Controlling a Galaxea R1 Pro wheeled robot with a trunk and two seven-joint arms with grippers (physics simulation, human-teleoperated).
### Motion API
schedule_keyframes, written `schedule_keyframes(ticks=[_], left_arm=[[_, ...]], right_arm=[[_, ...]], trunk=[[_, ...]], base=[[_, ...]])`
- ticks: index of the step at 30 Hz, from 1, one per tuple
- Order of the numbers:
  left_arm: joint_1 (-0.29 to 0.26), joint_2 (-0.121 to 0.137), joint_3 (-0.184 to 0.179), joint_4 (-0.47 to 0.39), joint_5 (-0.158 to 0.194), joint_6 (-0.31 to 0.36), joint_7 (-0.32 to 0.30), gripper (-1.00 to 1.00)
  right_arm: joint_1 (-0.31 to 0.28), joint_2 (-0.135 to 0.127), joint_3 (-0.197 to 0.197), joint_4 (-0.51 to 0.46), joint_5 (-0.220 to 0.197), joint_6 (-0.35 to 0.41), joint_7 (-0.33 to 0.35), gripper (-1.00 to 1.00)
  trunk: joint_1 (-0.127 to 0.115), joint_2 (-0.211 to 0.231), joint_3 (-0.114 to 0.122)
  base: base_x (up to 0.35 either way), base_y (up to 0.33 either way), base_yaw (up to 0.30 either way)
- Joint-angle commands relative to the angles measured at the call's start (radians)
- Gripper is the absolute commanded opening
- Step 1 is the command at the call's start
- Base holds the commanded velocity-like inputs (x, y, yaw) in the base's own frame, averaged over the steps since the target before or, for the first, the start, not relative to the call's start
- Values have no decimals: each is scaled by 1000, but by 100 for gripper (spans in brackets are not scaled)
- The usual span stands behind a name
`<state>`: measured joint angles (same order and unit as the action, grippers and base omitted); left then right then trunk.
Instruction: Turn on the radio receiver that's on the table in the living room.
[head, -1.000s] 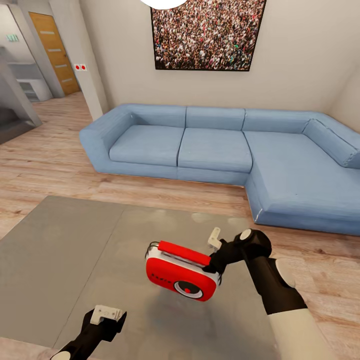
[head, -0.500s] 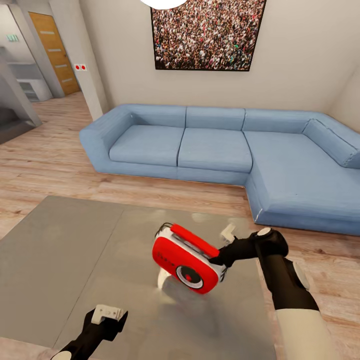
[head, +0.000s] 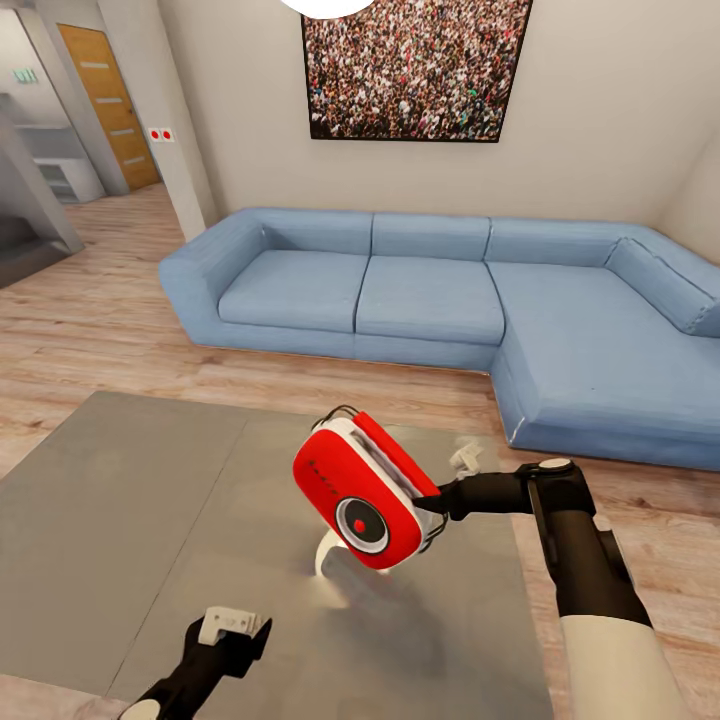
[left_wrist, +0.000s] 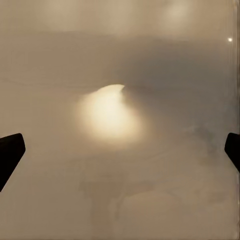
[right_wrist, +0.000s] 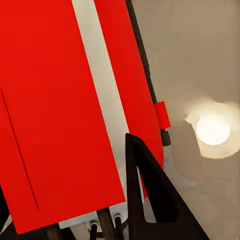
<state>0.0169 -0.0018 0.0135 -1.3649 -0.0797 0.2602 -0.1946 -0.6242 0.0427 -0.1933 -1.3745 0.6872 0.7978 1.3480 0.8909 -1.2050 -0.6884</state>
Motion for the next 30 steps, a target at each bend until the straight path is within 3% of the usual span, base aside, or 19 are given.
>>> schedule_keyframes(ticks=[1, 9, 17, 30], left_arm=[[0, -11, 0, -1, -1, 0, 0, 100], [-8, -49, -20, -2, 0, 20, -3, 100], [-14, -107, -34, -26, -1, 65, -3, 100], [-14, -113, -35, -48, 1, 70, -6, 100]], right_arm=[[0, 1, 0, 0, -4, 1, -1, -100], [3, 12, 0, 11, -4, -8, -19, -100], [21, 17, 0, 24, -10, -10, -90, -100], [23, 16, 0, 31, -7, -16, -102, -100]], trunk=[[0, 0, 0], [0, 0, 0], [0, 0, 0], [0, 0, 0]], base=[[0, 0, 0], [0, 0, 0], [0, 0, 0], [0, 0, 0]])
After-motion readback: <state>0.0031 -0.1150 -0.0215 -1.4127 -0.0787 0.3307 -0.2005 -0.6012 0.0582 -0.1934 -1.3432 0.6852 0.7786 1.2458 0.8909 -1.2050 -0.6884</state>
